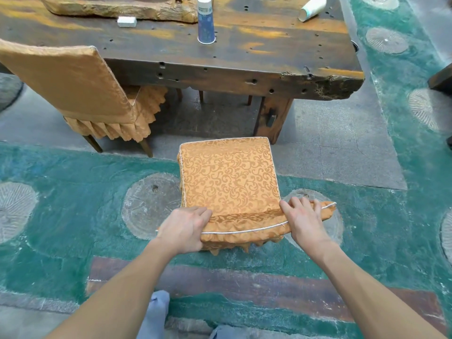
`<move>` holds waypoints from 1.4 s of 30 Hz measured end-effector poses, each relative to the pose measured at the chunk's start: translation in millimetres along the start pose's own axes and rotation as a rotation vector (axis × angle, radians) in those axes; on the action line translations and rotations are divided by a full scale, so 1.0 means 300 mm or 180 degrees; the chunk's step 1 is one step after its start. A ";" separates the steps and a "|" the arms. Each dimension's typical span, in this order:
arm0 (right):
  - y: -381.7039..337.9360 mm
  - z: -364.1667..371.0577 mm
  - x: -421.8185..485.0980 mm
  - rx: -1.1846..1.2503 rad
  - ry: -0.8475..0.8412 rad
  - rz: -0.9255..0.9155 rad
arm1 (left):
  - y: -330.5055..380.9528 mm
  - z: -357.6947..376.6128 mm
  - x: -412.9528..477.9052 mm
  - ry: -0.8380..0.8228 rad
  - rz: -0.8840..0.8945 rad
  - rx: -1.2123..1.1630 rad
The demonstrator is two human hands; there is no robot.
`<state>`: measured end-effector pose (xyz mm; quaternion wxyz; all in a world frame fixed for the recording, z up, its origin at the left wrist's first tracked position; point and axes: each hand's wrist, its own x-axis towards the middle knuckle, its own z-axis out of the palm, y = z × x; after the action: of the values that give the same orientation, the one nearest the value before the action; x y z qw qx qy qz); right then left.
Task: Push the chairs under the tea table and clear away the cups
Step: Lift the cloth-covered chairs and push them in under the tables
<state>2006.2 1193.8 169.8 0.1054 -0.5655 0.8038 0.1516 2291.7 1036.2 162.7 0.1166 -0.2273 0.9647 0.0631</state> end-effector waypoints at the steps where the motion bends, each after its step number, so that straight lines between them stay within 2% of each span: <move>1: -0.019 -0.009 0.037 0.0011 0.0012 -0.0006 | -0.046 0.000 0.020 0.0025 -0.0001 0.0031; 10: -0.086 -0.140 0.435 0.0059 0.0515 -0.0091 | -0.383 -0.046 0.252 0.0405 -0.0121 0.0220; 15: -0.082 -0.188 0.658 0.0009 0.0651 -0.0110 | -0.540 -0.080 0.398 0.0554 -0.0004 0.0359; 21: -0.133 -0.260 0.873 0.0025 0.0636 0.0036 | -0.775 -0.137 0.561 0.0591 0.0182 0.0383; 30: -0.186 -0.391 1.175 0.0115 0.0571 0.0329 | -1.097 -0.265 0.846 0.0361 0.0484 0.0396; 42: -0.124 -0.498 1.500 0.0182 0.0608 0.0562 | -1.323 -0.348 1.195 0.0525 0.0689 0.0623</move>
<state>1889.3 733.3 151.0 0.0306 -0.5012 0.8608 0.0828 2139.3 513.4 145.1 0.0511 -0.1140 0.9914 -0.0378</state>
